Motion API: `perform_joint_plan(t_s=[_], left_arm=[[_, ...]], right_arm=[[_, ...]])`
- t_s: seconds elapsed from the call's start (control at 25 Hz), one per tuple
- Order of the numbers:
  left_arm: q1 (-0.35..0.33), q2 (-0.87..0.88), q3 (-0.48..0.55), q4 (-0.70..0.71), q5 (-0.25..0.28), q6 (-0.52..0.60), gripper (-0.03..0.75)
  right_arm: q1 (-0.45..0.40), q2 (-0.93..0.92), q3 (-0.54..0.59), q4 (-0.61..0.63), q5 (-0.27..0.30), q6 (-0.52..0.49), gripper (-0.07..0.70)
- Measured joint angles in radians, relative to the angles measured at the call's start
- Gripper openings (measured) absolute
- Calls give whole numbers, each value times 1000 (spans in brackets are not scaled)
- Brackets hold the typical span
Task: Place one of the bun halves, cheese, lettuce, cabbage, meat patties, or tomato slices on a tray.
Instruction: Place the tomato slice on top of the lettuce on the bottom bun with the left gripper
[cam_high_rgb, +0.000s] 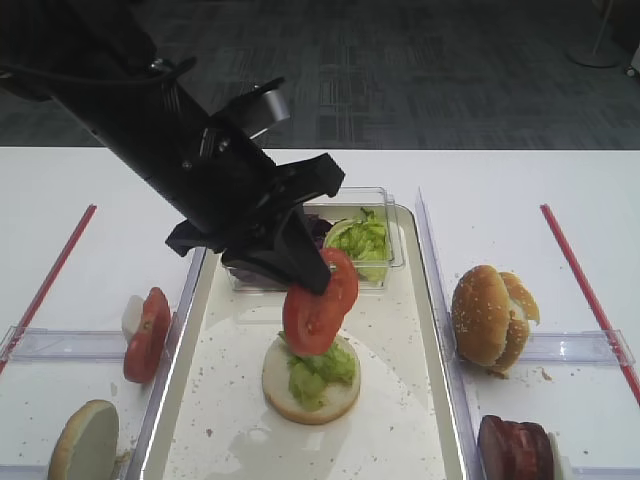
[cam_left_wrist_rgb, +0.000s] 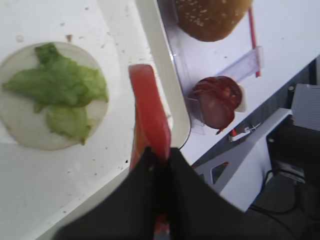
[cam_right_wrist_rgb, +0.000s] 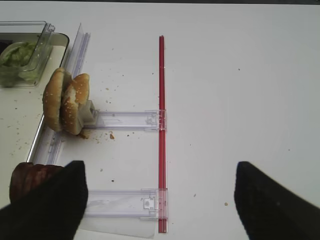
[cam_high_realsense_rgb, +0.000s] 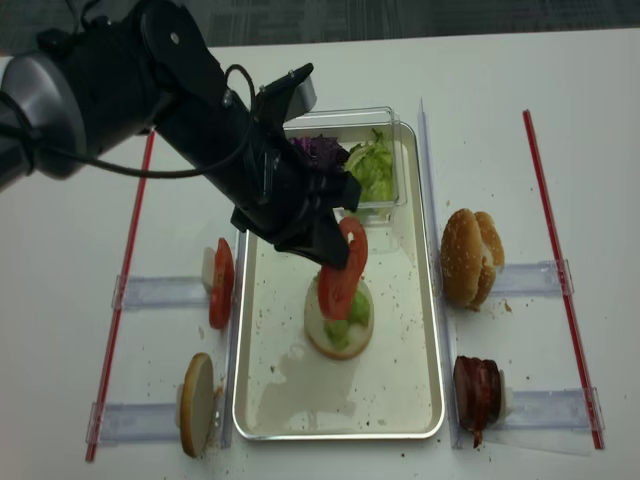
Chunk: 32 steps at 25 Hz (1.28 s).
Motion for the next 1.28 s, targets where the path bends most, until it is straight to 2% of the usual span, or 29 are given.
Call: perform_joint_plan(t_s=[0.12, 0.6, 1.28], left_arm=[[0, 0, 0, -35, 0, 23, 1], [0, 55, 0, -31, -3, 44, 1], [0, 210, 0, -77, -59, 132, 1]], right_arm=[[0, 0, 0, 0, 0, 0, 615], [0, 0, 0, 0, 0, 0, 615], [0, 0, 0, 0, 0, 0, 615]])
